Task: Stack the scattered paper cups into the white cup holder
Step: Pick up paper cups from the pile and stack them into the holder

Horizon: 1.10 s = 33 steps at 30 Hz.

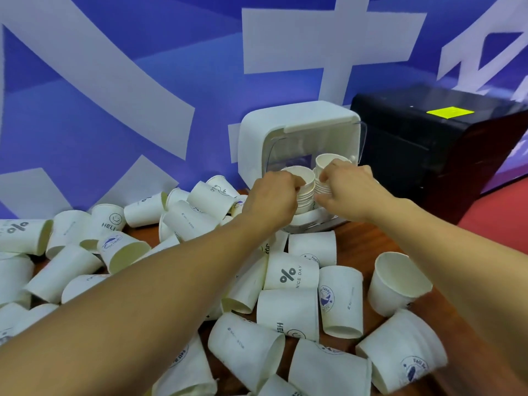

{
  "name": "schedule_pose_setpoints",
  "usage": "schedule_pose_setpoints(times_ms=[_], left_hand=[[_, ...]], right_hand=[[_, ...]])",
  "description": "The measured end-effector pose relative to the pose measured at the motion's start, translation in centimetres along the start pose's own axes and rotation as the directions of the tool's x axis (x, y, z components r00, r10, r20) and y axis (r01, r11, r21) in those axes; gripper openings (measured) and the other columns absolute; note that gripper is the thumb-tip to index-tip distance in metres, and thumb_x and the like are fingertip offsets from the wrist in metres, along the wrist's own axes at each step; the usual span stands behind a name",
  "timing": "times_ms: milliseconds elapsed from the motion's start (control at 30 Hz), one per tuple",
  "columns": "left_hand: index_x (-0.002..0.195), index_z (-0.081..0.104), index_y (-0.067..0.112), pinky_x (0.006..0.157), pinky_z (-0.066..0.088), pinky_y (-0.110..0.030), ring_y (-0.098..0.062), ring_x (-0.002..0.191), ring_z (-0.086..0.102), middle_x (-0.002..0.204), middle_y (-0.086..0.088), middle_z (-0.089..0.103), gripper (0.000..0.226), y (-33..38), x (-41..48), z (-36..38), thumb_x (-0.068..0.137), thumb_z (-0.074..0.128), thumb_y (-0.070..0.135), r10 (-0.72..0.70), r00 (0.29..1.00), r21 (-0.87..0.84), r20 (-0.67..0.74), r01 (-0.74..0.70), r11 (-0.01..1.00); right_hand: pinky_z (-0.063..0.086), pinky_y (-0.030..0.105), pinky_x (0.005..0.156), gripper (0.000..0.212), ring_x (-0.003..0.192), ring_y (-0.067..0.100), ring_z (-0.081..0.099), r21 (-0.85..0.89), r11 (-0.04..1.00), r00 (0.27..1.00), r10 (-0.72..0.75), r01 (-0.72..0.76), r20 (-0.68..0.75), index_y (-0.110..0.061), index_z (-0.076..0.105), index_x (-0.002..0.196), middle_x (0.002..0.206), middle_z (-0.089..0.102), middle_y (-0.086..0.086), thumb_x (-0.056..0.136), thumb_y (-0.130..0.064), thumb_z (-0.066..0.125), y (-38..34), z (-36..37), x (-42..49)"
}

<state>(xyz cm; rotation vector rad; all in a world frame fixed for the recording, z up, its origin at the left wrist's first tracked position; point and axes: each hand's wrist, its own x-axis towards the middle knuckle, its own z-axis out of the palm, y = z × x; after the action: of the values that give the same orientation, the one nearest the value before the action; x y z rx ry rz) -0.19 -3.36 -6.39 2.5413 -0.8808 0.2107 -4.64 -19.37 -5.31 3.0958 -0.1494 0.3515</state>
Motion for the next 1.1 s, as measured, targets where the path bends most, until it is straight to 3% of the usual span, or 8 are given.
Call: schedule_pose_setpoints(times_ms=[100, 300, 500, 633, 733, 900, 1000, 1100], left_hand=[[0.12, 0.068, 0.025, 0.074, 0.042, -0.033, -0.029, 0.099, 0.059, 0.112, -0.005, 0.069, 0.044, -0.1, 0.0, 0.5, 0.087, 0.051, 0.003, 0.029, 0.999, 0.04, 0.024, -0.029, 0.999], [0.143, 0.047, 0.028, 0.094, 0.046, -0.034, -0.025, 0.116, 0.055, 0.134, -0.006, 0.058, 0.064, 0.4, 0.4, 1.4, 0.087, 0.063, 0.003, 0.034, 0.994, 0.161, 0.102, -0.05, 0.986], [0.144, 0.045, 0.025, 0.093, 0.047, -0.032, -0.024, 0.111, 0.058, 0.13, -0.007, 0.059, 0.064, 0.6, 0.7, 1.1, 0.087, 0.065, 0.003, 0.042, 0.989, 0.239, 0.139, -0.075, 0.968], [0.15, 0.035, 0.023, 0.096, 0.045, -0.034, -0.028, 0.12, 0.053, 0.142, -0.009, 0.046, 0.074, 0.8, -0.4, 0.6, 0.086, 0.066, 0.003, 0.091, 0.982, 0.202, 0.165, -0.124, 0.971], [0.151, 0.029, 0.029, 0.09, 0.043, -0.032, -0.029, 0.122, 0.051, 0.15, -0.007, 0.032, 0.075, 0.4, -1.8, -0.5, 0.089, 0.063, 0.006, 0.111, 0.984, 0.11, 0.138, -0.126, 0.986], [0.141, 0.044, 0.031, 0.094, 0.045, -0.04, -0.025, 0.118, 0.053, 0.134, -0.003, 0.05, 0.05, -0.6, -5.1, -3.9, 0.094, 0.059, 0.024, 0.062, 0.998, 0.037, 0.001, -0.062, 0.997], [0.139, 0.047, 0.033, 0.091, 0.047, -0.039, -0.024, 0.114, 0.055, 0.128, -0.002, 0.054, 0.046, -1.5, -8.8, -6.6, 0.094, 0.056, 0.028, 0.04, 0.997, 0.07, -0.062, -0.036, 0.997], [0.133, 0.053, 0.032, 0.091, 0.044, -0.038, -0.023, 0.114, 0.054, 0.126, 0.0, 0.057, 0.039, -3.0, -12.9, -9.6, 0.094, 0.055, 0.032, -0.006, 0.995, 0.127, -0.099, 0.018, 0.992]], right_hand=[[0.032, 0.056, 0.103, 0.041, 0.104, 0.026, 0.05, 0.011, 1.0, 1.0, -0.005, 0.004, 0.016, -0.012, 0.057, 0.115, 0.114, 0.055, 0.007, 0.085, -0.04, 0.059, 0.1, 0.6, 0.4], [0.035, 0.047, 0.088, 0.056, 0.089, 0.023, 0.044, 0.074, 0.997, 0.998, 0.019, -0.023, 0.052, -0.009, 0.041, 0.117, 0.103, 0.048, 0.005, 0.082, -0.045, 0.065, 0.2, 1.4, 0.1], [0.031, 0.044, 0.082, 0.057, 0.084, 0.022, 0.044, 0.102, 0.995, 0.998, 0.014, -0.021, 0.068, -0.014, 0.036, 0.109, 0.095, 0.048, 0.002, 0.077, -0.048, 0.069, -0.3, 1.8, 0.6], [0.034, 0.046, 0.085, 0.058, 0.084, 0.023, 0.047, 0.161, 0.985, 0.996, 0.053, -0.065, 0.074, -0.012, 0.039, 0.111, 0.084, 0.049, -0.002, 0.076, -0.047, 0.07, -0.7, 1.6, 0.8], [0.034, 0.048, 0.092, 0.052, 0.095, 0.025, 0.047, 0.111, 0.992, 0.997, 0.068, -0.064, -0.037, -0.012, 0.043, 0.113, 0.102, 0.051, 0.004, 0.08, -0.043, 0.069, -1.7, 0.4, 0.1], [0.04, 0.044, 0.088, 0.045, 0.103, 0.027, 0.051, 0.266, 0.963, 0.965, 0.028, 0.044, -0.26, -0.013, 0.048, 0.115, 0.112, 0.055, 0.005, 0.082, -0.035, 0.07, -5.4, -3.8, -2.3], [0.045, 0.044, 0.089, 0.039, 0.099, 0.022, 0.052, 0.347, 0.928, 0.953, -0.028, 0.137, -0.303, -0.013, 0.053, 0.113, 0.104, 0.053, -0.001, 0.084, -0.032, 0.07, -8.8, -6.0, -4.6], [0.045, 0.038, 0.088, 0.036, 0.101, 0.023, 0.057, 0.353, 0.909, 0.943, -0.106, 0.221, -0.316, -0.012, 0.059, 0.113, 0.111, 0.061, 0.005, 0.084, -0.03, 0.07, -12.7, -7.0, -6.3]])
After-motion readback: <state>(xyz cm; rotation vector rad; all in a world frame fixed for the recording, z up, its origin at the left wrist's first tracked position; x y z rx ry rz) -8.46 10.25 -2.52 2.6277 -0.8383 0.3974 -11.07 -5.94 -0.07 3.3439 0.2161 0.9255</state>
